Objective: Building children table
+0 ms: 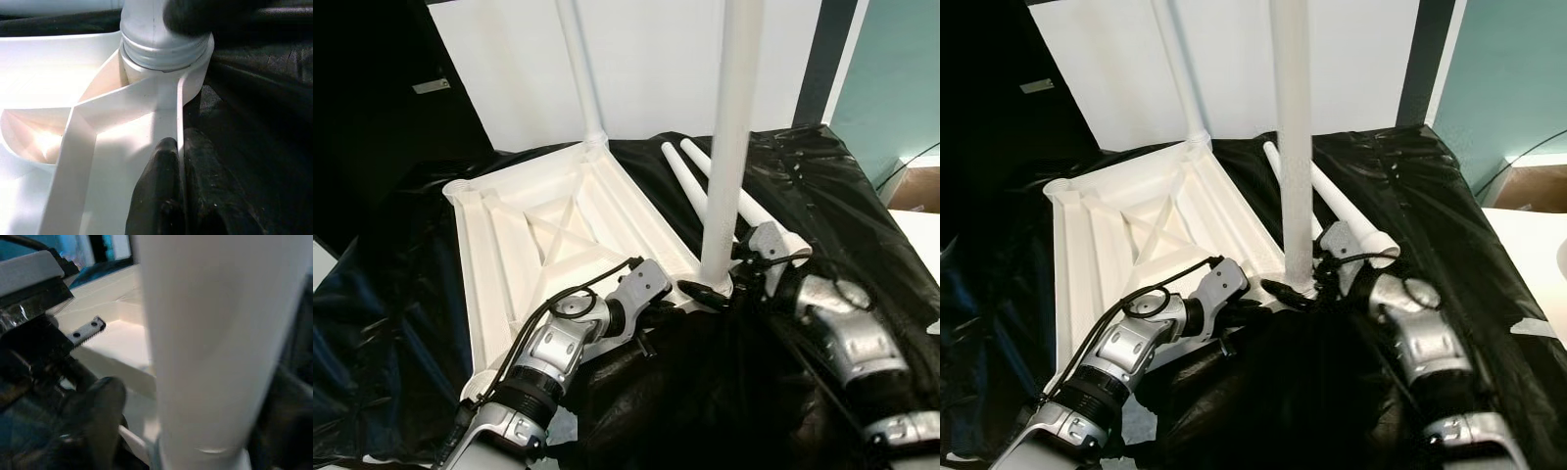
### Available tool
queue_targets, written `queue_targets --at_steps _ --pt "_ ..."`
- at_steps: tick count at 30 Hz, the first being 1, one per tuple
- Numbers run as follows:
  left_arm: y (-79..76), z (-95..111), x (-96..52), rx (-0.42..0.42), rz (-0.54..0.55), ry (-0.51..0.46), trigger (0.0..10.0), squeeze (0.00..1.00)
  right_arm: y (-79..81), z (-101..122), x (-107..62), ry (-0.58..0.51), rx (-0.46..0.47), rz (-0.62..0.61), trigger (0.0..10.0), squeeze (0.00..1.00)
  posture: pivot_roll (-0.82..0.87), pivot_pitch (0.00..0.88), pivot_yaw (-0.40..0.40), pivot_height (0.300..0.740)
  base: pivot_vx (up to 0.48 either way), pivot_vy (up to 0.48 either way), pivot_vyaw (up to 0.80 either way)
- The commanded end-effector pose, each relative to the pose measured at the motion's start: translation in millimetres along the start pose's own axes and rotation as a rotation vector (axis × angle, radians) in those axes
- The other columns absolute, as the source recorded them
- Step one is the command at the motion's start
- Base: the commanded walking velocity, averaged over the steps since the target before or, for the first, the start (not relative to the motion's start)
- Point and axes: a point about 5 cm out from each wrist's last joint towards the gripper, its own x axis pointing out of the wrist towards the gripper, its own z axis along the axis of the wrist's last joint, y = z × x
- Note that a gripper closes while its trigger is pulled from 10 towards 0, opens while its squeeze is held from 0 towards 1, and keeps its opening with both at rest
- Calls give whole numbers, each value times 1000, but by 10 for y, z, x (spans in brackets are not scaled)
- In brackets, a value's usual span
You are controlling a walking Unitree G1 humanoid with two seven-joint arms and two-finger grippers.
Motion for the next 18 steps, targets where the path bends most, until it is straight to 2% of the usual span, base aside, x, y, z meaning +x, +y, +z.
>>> queue_targets --at_steps 1,3,6,12,14,15,17,18 --pt "-128 -431 35 -157 -10 98 10000 0 130 -71 76 17 49 136 0 0 -13 0 63 740 0 0 0" --pt "-123 -442 18 -158 -5 99 10000 0 74 -25 42 4 103 184 0 0 -7 0 63 740 0 0 0" --pt "-122 -458 1 -161 -2 102 10000 0 16 35 36 -14 126 206 0 0 -7 0 64 740 0 0 0" --pt "-121 -465 -7 -160 -1 104 10000 0 17 13 26 -7 141 234 0 0 -7 0 69 740 0 0 0" --pt "-120 -462 -7 -159 -1 104 10000 0 42 7 63 -48 159 195 0 0 -7 0 69 740 0 0 0" --pt "-119 -462 -6 -158 0 105 10000 0 61 33 170 -146 211 65 0 0 -10 0 64 740 0 0 0" --pt "-121 -455 4 -158 0 103 10000 0 233 57 364 -282 275 -146 0 0 -10 0 64 740 0 0 0" --pt "-121 -455 4 -158 0 103 10000 0 233 57 364 -282 275 -146 0 0 -10 0 64 740 0 0 0"
